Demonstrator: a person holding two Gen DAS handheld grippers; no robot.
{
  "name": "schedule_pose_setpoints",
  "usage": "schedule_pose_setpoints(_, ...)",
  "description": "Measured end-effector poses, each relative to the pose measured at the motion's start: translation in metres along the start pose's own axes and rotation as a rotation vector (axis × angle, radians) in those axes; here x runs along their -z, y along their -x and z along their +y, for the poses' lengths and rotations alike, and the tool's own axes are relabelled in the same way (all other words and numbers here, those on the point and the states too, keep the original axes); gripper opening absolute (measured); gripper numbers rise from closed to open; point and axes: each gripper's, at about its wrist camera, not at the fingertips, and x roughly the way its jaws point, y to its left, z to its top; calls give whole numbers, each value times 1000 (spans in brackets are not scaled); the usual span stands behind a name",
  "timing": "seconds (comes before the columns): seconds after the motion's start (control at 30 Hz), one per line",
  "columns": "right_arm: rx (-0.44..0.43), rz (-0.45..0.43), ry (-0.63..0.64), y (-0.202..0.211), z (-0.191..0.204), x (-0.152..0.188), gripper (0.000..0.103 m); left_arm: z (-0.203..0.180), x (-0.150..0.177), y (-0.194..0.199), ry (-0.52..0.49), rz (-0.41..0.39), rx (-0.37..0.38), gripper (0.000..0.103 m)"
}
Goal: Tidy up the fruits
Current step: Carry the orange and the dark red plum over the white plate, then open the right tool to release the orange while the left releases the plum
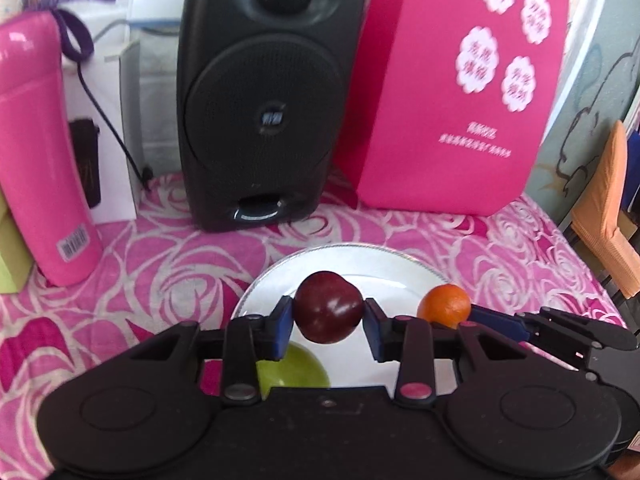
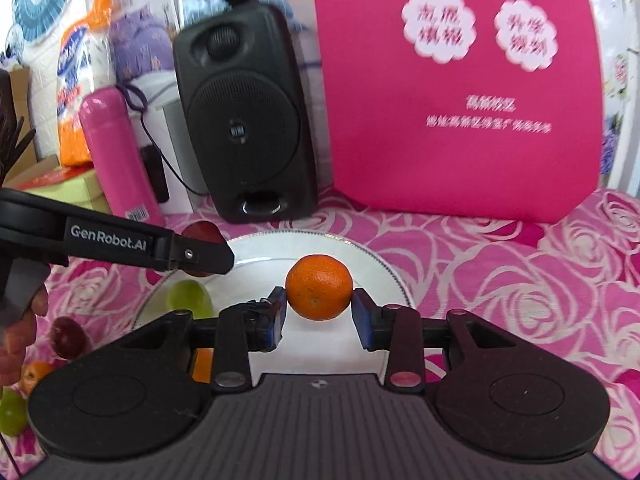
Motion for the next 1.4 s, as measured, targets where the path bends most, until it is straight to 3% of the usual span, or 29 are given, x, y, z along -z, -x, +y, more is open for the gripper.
schedule_pose_setpoints(0.53,-9,29,17,-34,-3,2,63,13,3,-26,12,34,9,90)
schedule_pose_setpoints(0.6,-7,27,24,-34,-2,2,64,11,3,-24,3,19,-4,93)
schedule_pose_setpoints(0.63,-7,22,28,-33,-2,2,65,10,2,-21,1,11,-3,102)
schedule_pose_setpoints(0.67,-5,18,34,-32,-1,2,69,10,2,-19,3,4,1,103)
schedule_pose_setpoints(0.73,-3,9,41,-29,-1,2,76,8,1,-12,1,-14,1,103)
schedule_pose_setpoints(0.77,-4,4,43,-27,0,2,84,7,0,-8,-2,-22,0,103)
schedule_pose_setpoints(0.8,-3,-2,43,-24,0,1,101,6,0,-4,-4,-29,-1,103)
schedule_pose_setpoints(0.83,-2,-11,43,-20,0,1,103,5,0,0,-4,-37,-4,103)
schedule_pose_setpoints(1.07,1,-56,47,11,9,2,103,-12,9,44,-35,-135,-100,103)
schedule_pose_setpoints(1.4,-20,-69,4,69,26,17,103,-17,48,106,-1,-129,-171,103)
